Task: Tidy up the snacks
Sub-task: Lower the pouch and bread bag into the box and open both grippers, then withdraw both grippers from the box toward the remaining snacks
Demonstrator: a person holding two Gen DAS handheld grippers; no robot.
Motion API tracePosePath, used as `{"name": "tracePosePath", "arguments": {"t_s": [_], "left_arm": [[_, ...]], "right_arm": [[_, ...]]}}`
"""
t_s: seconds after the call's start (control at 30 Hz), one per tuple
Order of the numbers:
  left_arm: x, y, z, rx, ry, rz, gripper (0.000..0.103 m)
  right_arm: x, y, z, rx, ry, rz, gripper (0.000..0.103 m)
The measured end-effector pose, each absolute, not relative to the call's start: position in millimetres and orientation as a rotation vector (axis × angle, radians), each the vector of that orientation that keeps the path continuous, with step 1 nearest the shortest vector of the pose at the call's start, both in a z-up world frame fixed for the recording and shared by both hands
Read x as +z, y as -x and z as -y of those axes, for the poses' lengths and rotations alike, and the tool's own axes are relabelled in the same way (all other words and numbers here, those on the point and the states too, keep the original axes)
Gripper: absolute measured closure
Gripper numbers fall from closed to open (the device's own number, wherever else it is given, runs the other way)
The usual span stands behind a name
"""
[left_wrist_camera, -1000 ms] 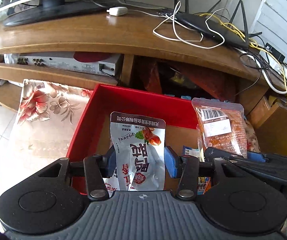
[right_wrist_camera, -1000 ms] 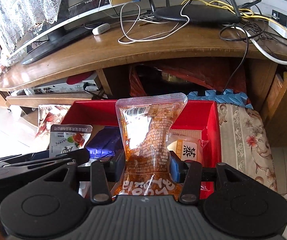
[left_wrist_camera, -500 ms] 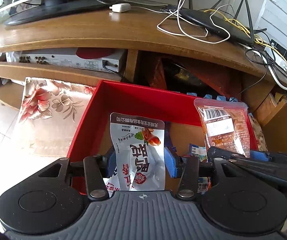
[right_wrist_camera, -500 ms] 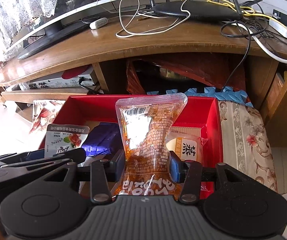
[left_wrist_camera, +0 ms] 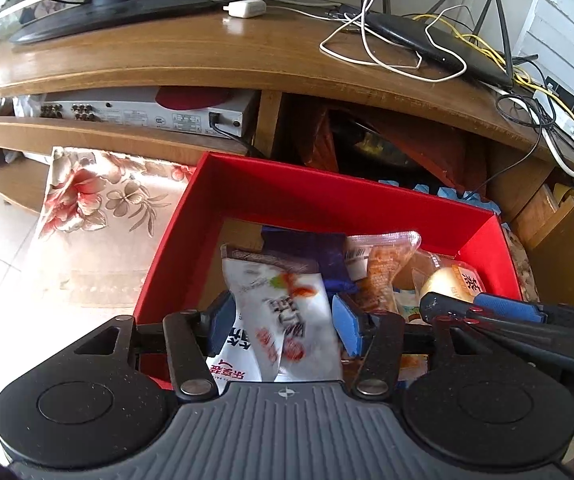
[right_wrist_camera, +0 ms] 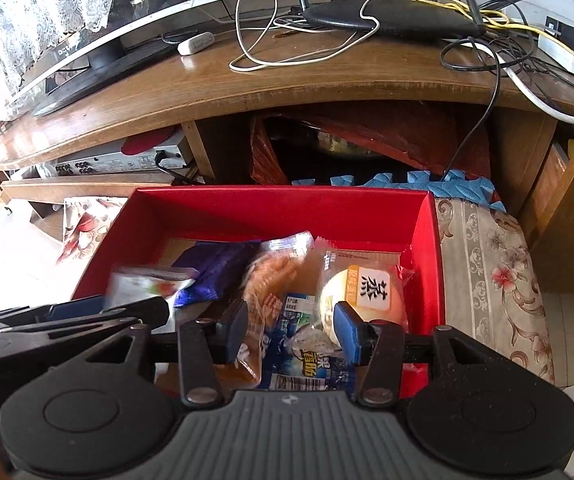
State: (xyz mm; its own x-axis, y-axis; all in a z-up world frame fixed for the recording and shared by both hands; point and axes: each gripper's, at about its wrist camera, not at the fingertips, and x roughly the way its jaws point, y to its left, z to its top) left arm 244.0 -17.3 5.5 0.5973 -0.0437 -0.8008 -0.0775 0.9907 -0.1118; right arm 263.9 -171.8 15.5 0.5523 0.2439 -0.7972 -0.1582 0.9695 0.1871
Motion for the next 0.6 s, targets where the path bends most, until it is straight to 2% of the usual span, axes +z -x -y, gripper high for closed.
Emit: {"name": "tracePosePath", "arguments": {"t_s": [0.23, 0.6], "left_arm": [[10.6, -240.4, 16.0, 0.028, 0.134, -0.912, 0.035], [18.2, -232.0, 13.9, 0.027, 0.150, -0.891, 0.032]], "right_arm": [[19.1, -260.7, 173.5, 0.238, -0.101, -0.949, 0.054], [28.5, -251.8, 175.3, 0.246, -0.107, -0.927, 0.053]]}}
